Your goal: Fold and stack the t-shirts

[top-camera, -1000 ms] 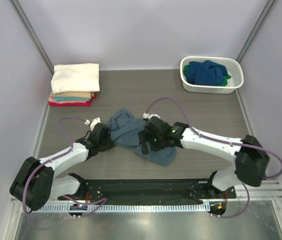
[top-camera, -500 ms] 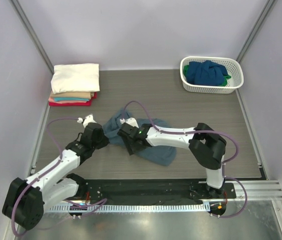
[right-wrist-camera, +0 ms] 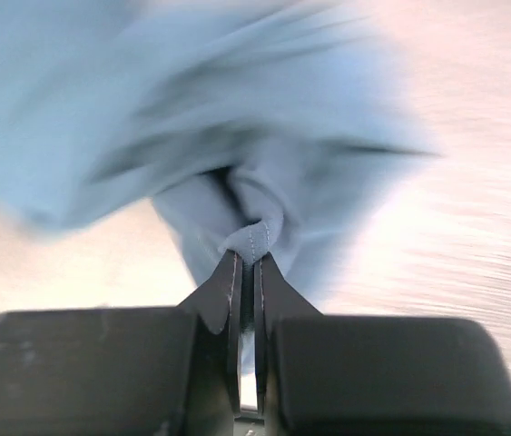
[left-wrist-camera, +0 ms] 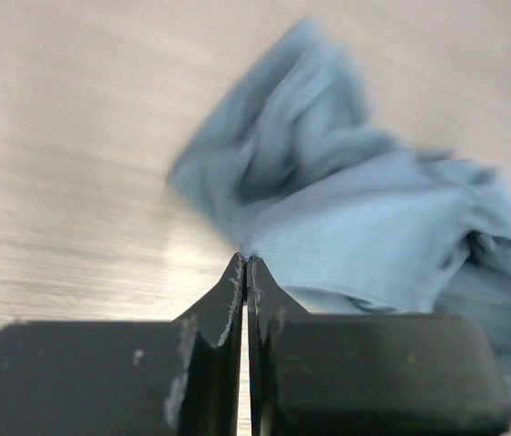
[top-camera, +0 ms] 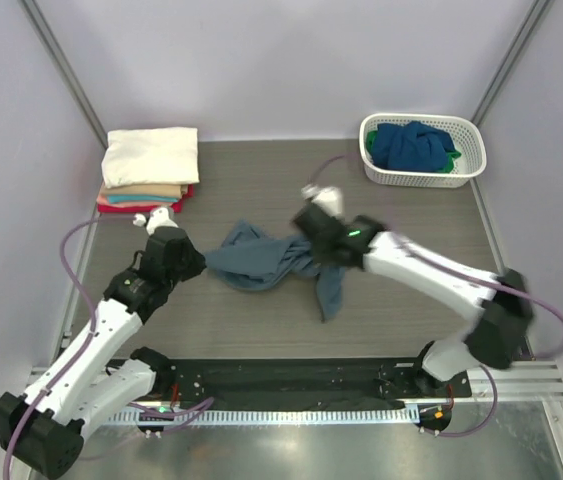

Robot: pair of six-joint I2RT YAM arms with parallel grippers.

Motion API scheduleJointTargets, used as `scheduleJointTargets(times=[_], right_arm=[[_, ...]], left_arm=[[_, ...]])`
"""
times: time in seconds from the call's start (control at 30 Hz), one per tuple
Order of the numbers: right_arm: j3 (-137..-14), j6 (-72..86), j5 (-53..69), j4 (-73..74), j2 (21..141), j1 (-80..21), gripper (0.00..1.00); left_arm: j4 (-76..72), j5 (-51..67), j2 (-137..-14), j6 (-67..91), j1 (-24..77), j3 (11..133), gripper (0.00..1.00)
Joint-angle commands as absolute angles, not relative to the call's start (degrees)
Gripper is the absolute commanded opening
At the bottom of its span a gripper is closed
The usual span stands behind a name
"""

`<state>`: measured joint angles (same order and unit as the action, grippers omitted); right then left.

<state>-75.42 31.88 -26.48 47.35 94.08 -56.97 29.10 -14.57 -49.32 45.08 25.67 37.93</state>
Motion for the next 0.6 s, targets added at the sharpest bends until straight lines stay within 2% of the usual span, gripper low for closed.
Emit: scheduleJointTargets(times=[0.0, 0.03, 0.07, 0.1, 0.13, 0.3, 0.4, 0.5, 0.57], right_arm=[[-70.4, 32.1, -31.6, 52.4, 72.8, -41.7, 0.01], [-66.7, 30.9, -31.2, 51.9, 70.1, -38.0, 0.13], [-65.2, 28.2, -28.3, 51.2, 68.3, -30.7, 0.68], [-64.1, 27.3, -26.9, 51.1, 66.7, -28.0, 0.89], [-62.6, 26.7, -25.8, 51.1, 66.7, -26.0, 0.99], [-59.9, 26.9, -23.7, 50.5, 66.1, -21.7, 1.0], [-58.7, 26.7, -16.6, 47.0, 65.7, -21.7, 1.0], [-57.8, 25.4, -9.9, 42.0, 67.8, -21.7, 1.0], [-58.4, 25.1, -10.3, 39.9, 72.2, -21.7, 1.0]], left_arm=[[36.4, -18.6, -47.5, 40.7, 24.9, 47.5, 0.0], [37.2, -18.8, -47.7, 40.2, 24.6, 48.9, 0.0], [37.7, -18.6, -48.2, 39.7, 24.6, 49.7, 0.0], [38.3, -18.3, -49.1, 39.0, 24.5, 50.4, 0.0], [38.3, -17.2, -49.6, 38.8, 24.5, 51.4, 0.0], [39.6, -16.4, -51.3, 37.9, 24.3, 53.1, 0.0], [39.8, -16.3, -51.4, 36.4, 24.3, 52.9, 0.01], [39.7, -15.2, -51.5, 34.5, 24.2, 52.7, 0.01], [39.2, -15.3, -51.0, 33.5, 24.1, 52.1, 0.01]])
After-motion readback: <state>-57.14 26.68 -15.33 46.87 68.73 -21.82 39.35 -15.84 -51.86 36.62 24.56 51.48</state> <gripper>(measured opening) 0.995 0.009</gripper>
